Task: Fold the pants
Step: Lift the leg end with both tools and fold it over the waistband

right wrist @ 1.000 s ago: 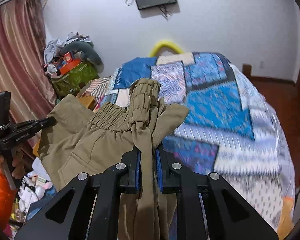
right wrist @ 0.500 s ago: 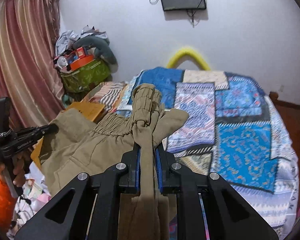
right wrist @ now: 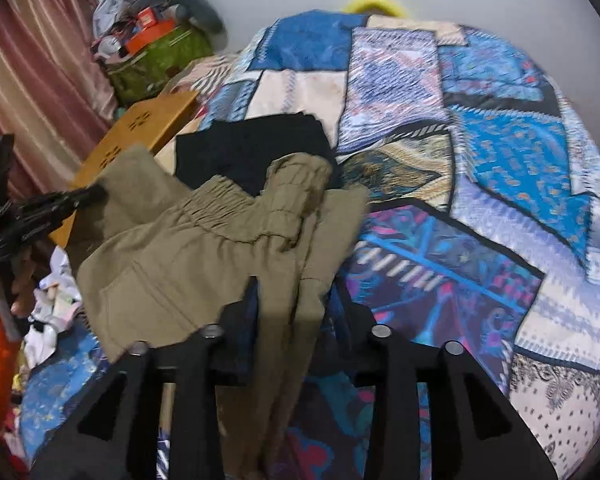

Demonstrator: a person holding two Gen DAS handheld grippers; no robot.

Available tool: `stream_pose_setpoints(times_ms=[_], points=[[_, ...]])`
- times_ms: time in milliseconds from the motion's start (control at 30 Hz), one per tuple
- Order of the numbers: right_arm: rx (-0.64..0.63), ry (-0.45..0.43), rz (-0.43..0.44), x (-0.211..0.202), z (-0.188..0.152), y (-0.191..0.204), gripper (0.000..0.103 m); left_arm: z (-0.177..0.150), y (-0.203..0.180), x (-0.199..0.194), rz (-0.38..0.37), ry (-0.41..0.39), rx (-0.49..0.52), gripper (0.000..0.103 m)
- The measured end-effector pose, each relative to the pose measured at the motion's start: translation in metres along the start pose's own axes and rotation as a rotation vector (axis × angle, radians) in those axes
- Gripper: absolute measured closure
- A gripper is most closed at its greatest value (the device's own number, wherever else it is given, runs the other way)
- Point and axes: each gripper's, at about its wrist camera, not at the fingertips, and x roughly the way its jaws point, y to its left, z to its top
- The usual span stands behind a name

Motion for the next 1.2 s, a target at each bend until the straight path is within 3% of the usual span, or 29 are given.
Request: stream_pose_setpoints(times_ms=[33,133,300,367,400,433,500,700,933,1067,1200], points=[[0.013,0.008,0.002,0.0,-0.002,-0.002,0.055,-0.001,0.0,0.0,0.0,0.003,-0.004,0.101],[0.052,0.061,0.023,0.013,-0.004,-0.011,0.051,-0.002,0.002,0.0,0.0,0.006,-0.015,0.101],[0.194,0.138,0.176,0.04,-0.009,-0.027,0.044,-0.004,-0.001,0.001,0.002,0.01,-0.018,0.101],[0.184,0.131,0.189,0.041,-0.006,-0.022,0.054,-0.003,-0.004,0.0,0.014,0.004,-0.014,0.101],[0.181,0.138,0.233,0.042,-0.005,-0.018,0.077,-0.002,-0.005,-0.002,0.018,-0.004,-0.013,0.101],[0.186,0.137,0.237,0.041,-0.003,-0.014,0.085,-0.001,-0.005,-0.004,0.02,-0.014,-0.012,0.101],[0.114,0.103,0.193,0.032,0.003,0.002,0.092,0.002,-0.007,-0.009,0.024,-0.028,-0.011,0.101],[-0.045,-0.034,0.143,0.003,0.032,0.038,0.094,0.024,-0.009,-0.03,0.04,-0.1,0.0,0.101],[-0.082,-0.147,0.126,-0.001,0.086,0.042,0.094,0.056,0.004,-0.03,0.098,-0.173,-0.004,0.101],[-0.084,-0.156,0.084,0.025,0.109,0.036,0.094,0.063,0.017,0.005,0.127,-0.124,-0.021,0.101],[-0.071,-0.088,0.045,0.062,0.115,0.026,0.094,0.057,0.033,0.058,0.127,-0.01,-0.06,0.101]])
